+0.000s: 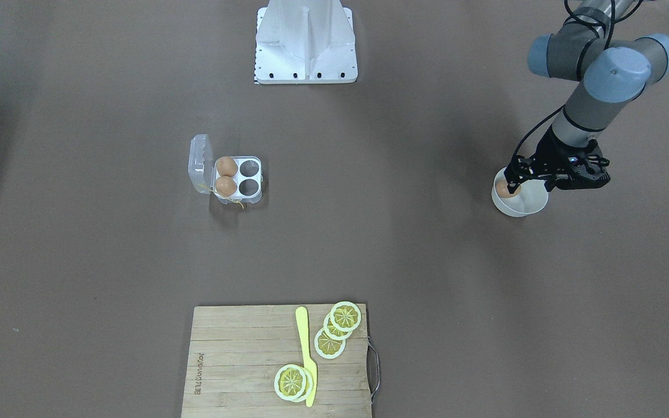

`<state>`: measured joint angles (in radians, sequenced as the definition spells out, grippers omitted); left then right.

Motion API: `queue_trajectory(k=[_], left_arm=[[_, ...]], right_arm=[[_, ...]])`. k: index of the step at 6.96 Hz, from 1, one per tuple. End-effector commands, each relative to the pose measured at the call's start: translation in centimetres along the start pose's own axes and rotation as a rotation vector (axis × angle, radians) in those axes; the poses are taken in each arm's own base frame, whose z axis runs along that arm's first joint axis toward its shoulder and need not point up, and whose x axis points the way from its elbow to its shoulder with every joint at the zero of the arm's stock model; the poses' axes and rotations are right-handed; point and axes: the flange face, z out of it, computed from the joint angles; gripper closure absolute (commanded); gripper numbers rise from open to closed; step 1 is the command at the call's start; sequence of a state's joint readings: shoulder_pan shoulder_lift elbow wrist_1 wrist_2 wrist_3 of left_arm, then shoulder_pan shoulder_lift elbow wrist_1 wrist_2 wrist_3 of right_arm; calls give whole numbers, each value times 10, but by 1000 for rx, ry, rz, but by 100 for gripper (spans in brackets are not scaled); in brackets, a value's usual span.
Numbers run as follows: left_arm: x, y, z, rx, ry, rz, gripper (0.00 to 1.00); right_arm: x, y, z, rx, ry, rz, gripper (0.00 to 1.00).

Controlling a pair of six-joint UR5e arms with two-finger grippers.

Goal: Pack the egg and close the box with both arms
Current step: 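Move the left gripper over the white bowl and lower toward the egg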

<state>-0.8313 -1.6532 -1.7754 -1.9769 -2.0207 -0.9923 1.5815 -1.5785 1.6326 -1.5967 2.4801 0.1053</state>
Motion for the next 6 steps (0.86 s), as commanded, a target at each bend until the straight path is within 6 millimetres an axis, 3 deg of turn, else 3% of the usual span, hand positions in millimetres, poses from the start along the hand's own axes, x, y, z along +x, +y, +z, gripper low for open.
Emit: queue_trajectory(k=[1, 6], left_arm=[[3, 7, 10, -18, -6, 5, 11], [8, 14, 20, -37, -10, 5, 10]], right_arm=[[0, -1, 0, 0, 0, 1, 0], [0, -1, 1, -1, 1, 0, 0]])
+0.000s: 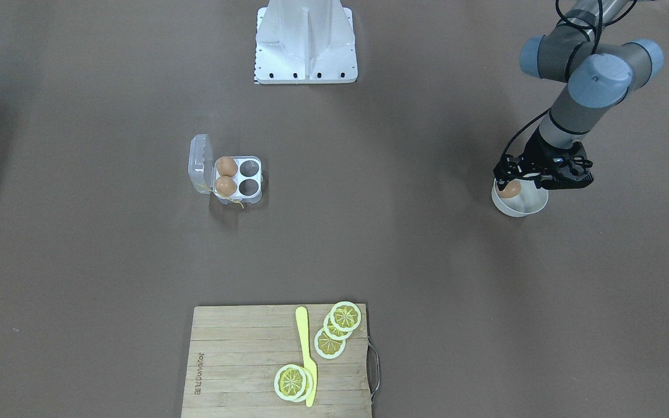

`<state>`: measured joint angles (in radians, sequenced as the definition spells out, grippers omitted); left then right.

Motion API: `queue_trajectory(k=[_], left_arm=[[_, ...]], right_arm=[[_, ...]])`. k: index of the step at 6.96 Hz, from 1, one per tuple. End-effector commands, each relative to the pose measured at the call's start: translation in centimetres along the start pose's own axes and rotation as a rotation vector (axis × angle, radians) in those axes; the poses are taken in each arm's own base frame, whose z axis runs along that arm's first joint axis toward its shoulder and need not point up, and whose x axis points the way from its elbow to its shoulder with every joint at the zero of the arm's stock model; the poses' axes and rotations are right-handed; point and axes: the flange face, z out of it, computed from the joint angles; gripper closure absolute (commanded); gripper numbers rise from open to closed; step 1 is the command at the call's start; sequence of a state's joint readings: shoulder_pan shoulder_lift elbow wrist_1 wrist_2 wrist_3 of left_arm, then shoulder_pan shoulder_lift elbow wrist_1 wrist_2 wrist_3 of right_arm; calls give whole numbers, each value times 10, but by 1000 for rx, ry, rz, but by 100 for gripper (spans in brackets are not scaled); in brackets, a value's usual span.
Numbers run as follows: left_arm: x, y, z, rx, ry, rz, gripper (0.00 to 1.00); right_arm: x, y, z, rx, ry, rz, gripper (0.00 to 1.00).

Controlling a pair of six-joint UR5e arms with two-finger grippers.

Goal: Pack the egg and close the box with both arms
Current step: 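Close the left gripper on the brown egg inside the bowl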

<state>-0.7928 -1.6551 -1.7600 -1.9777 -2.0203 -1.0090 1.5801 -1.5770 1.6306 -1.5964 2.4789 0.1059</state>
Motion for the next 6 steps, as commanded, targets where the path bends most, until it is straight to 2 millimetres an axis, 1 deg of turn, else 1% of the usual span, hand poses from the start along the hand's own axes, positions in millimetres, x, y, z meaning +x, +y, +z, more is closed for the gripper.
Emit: queue_trajectory(k=[1, 3, 4, 5, 6], left_arm=[[0, 2, 4, -6, -3, 2, 10], [1, 8, 18, -24, -8, 14, 10], [1, 11, 25, -27, -1, 24, 8], [2, 11, 24, -22, 6, 26, 6], [2, 11, 24, -22, 7, 27, 6]], right_arm=[[-1, -1, 0, 1, 0, 1, 0], [-2, -1, -1, 2, -2, 0, 0], [-2, -1, -1, 3, -2, -1, 0], [-2, -1, -1, 3, -2, -1, 0], [-4, -1, -3, 6, -2, -5, 0]])
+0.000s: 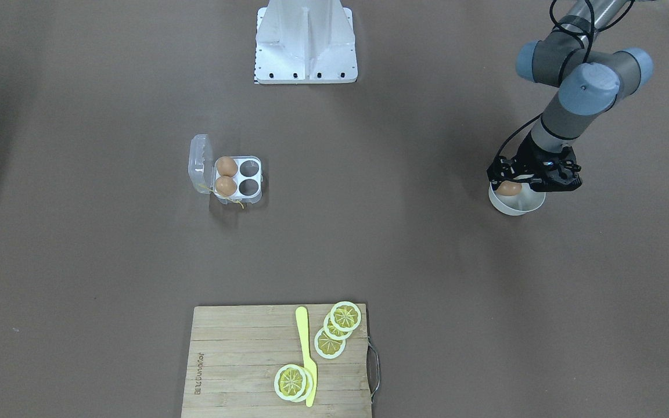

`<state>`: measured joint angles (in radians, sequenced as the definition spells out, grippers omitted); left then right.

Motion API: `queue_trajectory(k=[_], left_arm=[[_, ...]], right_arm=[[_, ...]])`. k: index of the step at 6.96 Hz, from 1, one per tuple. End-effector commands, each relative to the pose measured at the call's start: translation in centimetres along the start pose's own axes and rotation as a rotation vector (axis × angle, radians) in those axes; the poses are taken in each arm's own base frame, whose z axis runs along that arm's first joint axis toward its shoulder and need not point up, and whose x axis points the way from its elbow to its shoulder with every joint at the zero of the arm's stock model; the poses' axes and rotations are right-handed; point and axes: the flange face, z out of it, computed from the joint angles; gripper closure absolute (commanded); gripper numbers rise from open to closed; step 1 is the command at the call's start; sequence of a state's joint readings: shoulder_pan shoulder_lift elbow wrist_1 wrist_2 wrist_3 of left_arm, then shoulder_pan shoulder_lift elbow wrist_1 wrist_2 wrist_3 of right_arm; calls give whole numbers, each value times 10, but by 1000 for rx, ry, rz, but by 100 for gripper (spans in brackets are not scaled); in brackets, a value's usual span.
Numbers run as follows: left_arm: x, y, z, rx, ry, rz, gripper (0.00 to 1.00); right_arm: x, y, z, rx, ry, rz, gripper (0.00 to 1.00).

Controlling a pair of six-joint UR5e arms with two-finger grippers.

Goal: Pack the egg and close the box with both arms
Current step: 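Close the left gripper on the brown egg inside the bowl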

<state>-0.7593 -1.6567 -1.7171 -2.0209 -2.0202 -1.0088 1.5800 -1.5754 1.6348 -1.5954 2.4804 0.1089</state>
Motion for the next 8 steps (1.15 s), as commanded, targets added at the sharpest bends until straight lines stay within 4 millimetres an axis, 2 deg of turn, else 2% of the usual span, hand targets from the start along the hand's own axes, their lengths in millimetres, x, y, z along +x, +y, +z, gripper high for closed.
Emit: queue_trajectory(k=[1, 3, 5, 8], left_arm=[[0, 1, 0, 1, 3, 2, 6], [0, 1, 0, 1, 3, 2, 9], [2, 1, -3, 4, 9, 2, 20], [-6, 4, -1, -1, -1, 0, 22]], right_arm=[[-3, 0, -2, 4, -1, -5, 0], [-3, 0, -2, 5, -2, -6, 0], [-3, 0, -2, 4, -1, -1, 0], [-3, 0, -2, 5, -2, -2, 0]])
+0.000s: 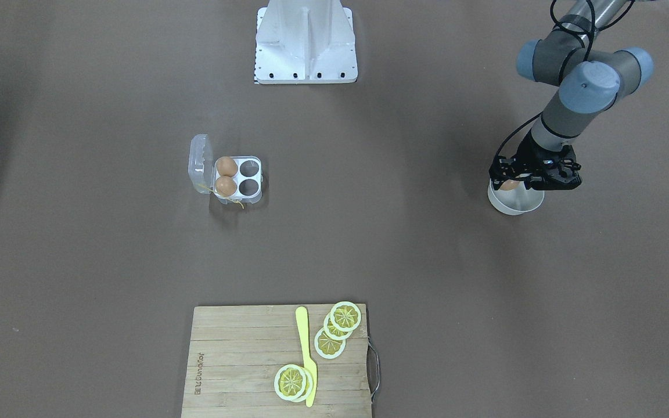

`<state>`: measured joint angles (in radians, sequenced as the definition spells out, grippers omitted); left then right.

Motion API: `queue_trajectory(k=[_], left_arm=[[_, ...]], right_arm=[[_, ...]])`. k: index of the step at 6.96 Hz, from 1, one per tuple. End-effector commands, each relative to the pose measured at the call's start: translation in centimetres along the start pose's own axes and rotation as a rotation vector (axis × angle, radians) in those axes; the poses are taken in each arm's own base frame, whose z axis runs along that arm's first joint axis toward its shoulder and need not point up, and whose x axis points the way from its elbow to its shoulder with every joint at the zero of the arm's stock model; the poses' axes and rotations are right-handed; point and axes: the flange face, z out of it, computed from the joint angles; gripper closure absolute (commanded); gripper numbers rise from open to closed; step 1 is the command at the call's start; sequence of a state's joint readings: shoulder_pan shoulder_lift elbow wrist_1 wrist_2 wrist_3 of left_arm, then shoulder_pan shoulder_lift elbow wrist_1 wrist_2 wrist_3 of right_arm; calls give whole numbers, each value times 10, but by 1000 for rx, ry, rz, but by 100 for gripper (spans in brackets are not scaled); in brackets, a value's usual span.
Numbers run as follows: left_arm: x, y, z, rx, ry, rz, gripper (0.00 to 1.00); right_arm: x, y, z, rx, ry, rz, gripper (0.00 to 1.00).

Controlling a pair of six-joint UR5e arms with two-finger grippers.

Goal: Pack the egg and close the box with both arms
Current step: 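Close the left gripper on the brown egg inside the bowl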

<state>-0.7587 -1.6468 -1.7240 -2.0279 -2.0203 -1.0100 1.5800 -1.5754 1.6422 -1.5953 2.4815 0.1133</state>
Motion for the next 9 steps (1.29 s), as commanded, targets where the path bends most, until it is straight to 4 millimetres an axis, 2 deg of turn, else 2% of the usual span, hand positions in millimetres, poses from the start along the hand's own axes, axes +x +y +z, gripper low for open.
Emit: queue_trajectory(k=[1, 3, 4, 5, 8, 9], left_arm=[[-4, 1, 0, -1, -4, 0, 22], [-1, 1, -4, 3, 2, 0, 22], [-1, 1, -4, 3, 3, -1, 28], [-1, 1, -4, 4, 3, -1, 29], [2, 2, -8, 3, 11, 1, 28], [-3, 6, -8, -1, 7, -1, 28]], right_arm=[[-2, -1, -1, 2, -1, -1, 0], [-3, 0, 0, -1, -22, -2, 0], [-3, 0, 0, -2, -27, -2, 0], [-3, 0, 0, -2, -27, -2, 0], [-3, 0, 0, -2, -27, -2, 0], [-3, 0, 0, -2, -28, -2, 0]])
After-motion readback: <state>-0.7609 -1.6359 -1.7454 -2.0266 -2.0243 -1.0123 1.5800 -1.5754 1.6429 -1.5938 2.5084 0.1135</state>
